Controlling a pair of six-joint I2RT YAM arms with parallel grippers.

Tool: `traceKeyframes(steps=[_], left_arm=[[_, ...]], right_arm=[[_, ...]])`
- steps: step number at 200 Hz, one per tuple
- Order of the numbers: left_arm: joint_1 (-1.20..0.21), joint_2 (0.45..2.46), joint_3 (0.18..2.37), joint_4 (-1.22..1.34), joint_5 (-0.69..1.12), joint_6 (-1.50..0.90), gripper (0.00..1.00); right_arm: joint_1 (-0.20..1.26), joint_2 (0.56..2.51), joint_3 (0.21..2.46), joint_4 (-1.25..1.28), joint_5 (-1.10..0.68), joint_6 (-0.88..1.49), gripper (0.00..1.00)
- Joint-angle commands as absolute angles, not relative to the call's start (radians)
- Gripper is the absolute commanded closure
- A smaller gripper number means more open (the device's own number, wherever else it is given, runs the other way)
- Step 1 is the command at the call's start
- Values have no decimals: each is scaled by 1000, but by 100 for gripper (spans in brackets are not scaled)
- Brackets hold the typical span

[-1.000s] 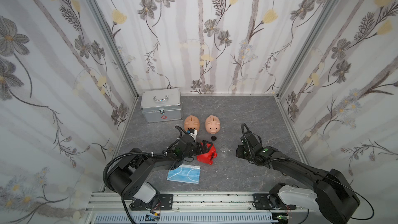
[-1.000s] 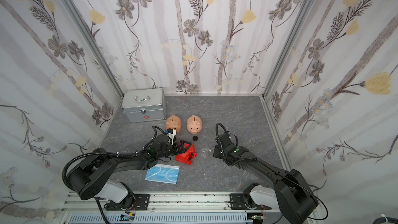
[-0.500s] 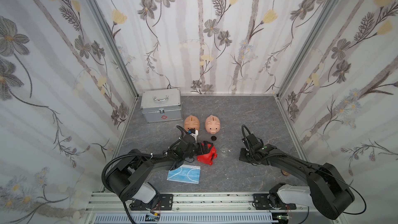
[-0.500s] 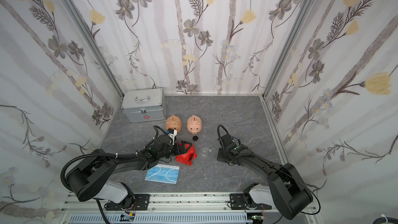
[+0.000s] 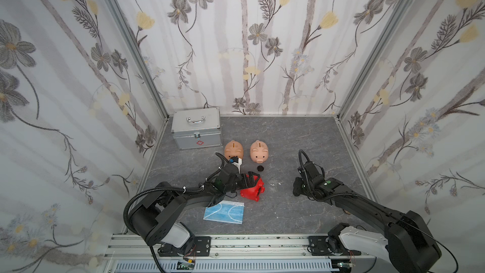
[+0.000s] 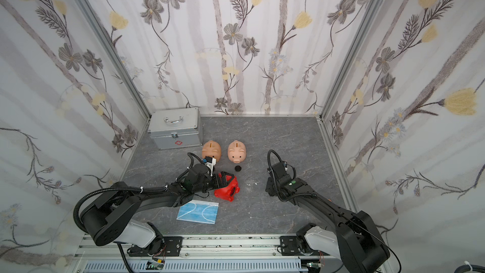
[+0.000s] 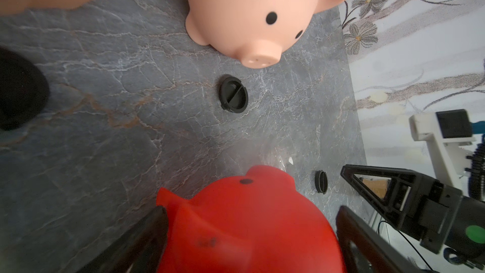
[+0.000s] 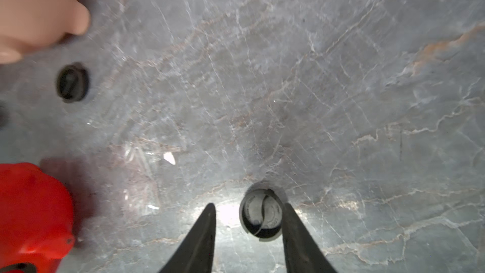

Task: Open piggy banks
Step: Adjust the piggy bank at the center of the board.

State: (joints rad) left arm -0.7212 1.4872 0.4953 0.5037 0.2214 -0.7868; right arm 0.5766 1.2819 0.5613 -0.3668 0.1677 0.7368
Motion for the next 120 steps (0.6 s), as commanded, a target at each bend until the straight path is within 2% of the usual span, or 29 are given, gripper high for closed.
traceKeyframes(steps=[1, 7, 27, 46, 68, 102, 120], left_arm=[[-723, 1491, 501, 446, 204, -783, 0], [-724, 1491, 502, 446, 203, -783, 0], [-726, 1491, 502, 447, 200, -788, 0], [-726, 1491, 503, 449, 201, -790, 0], [-727, 1491, 504, 453, 206, -790, 0], [-728, 1480, 502, 452, 206, -792, 0], [-729, 1476, 498, 454, 203, -793, 0]], right_arm=[[582, 1231, 537, -234, 226, 772, 32], [582, 1220, 529, -203, 219, 772, 27], [586, 1188, 495, -79, 207, 781, 1], [598, 1167, 483, 0, 195, 773, 0], [611, 1146, 477, 66, 96, 742, 0], [699, 1104, 415, 333, -262, 614, 1], [802, 1128, 467, 273, -229, 528, 2]])
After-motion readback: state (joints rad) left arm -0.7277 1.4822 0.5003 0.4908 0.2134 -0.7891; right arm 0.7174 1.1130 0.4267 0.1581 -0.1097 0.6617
